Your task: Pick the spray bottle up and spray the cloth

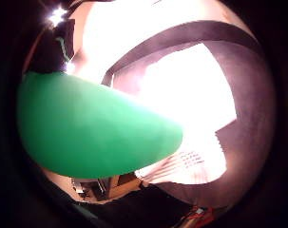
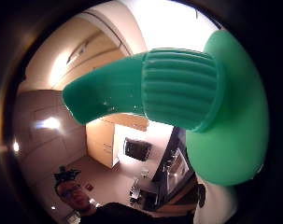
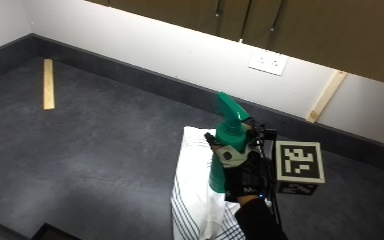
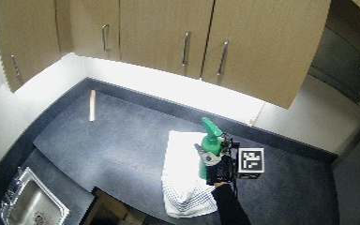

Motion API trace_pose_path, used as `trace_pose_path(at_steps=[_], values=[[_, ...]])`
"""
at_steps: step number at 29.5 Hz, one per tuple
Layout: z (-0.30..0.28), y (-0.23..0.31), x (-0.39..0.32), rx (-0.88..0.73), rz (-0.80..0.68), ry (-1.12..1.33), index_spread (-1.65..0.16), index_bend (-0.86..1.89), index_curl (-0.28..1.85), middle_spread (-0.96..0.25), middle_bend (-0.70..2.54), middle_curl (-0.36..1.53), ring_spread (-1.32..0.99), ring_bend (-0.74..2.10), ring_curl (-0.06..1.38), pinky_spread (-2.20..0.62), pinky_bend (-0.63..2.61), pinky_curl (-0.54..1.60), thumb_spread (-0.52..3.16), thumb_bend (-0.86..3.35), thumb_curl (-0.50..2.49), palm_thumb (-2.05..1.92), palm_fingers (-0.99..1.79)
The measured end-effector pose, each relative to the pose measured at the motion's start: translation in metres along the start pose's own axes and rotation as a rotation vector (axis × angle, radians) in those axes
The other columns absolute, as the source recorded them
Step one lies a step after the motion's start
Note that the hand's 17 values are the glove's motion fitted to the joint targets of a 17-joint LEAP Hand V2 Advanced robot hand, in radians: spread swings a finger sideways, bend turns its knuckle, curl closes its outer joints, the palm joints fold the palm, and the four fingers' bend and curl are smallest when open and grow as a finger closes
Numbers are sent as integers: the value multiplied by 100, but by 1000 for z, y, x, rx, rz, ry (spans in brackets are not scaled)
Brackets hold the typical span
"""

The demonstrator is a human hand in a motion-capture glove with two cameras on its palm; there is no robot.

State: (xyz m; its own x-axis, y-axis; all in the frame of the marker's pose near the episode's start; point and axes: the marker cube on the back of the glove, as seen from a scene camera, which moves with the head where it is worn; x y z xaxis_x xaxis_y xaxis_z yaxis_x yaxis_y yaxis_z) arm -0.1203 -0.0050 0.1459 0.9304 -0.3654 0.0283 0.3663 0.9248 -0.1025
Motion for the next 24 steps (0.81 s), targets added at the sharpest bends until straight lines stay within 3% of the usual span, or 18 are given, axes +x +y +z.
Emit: trace_pose_path(at_steps=[7, 13, 24], values=[[52, -2, -30, -34, -18, -129, -25, 16, 34, -6, 27, 56, -6, 45, 48, -2, 33, 46, 71, -2, 69, 105, 79], [58, -6, -23, -27, -46, -126, -26, 15, 35, -6, 27, 56, -6, 42, 47, -1, 30, 44, 74, -2, 69, 106, 79], [40, 22, 32, 34, 132, -216, -27, 16, 36, -7, 26, 54, -6, 39, 46, 2, 23, 41, 79, -2, 68, 106, 76]])
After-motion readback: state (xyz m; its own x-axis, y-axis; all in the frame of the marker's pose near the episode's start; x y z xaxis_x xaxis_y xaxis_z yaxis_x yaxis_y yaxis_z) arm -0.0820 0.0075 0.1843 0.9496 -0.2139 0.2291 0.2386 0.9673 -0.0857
